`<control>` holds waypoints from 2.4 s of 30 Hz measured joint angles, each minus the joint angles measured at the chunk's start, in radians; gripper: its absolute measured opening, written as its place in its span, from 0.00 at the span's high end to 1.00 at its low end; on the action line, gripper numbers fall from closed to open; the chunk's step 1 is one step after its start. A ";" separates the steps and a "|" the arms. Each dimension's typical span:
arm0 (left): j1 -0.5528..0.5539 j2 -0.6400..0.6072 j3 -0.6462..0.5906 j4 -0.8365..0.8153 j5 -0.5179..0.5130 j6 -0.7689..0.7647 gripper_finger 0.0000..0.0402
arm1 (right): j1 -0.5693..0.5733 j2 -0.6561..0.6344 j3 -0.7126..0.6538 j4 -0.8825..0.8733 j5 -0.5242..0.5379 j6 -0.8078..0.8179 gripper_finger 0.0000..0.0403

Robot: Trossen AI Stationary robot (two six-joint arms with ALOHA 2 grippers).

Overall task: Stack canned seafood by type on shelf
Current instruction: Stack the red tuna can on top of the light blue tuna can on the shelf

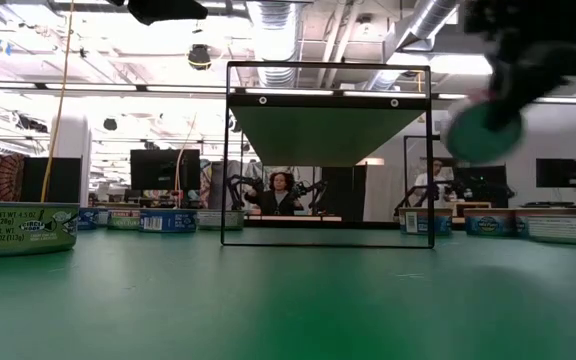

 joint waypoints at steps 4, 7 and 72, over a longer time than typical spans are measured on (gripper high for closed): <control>0.000 0.000 0.000 0.005 -0.002 -0.005 0.28 | -0.064 0.000 0.045 -0.011 0.200 -0.129 0.56; 0.000 0.000 0.000 0.007 -0.002 -0.008 0.28 | -0.132 0.000 0.052 0.126 0.293 -0.336 0.55; 0.021 0.000 0.000 -0.017 -0.078 0.063 0.28 | -0.682 0.287 0.290 0.959 0.019 -1.518 0.28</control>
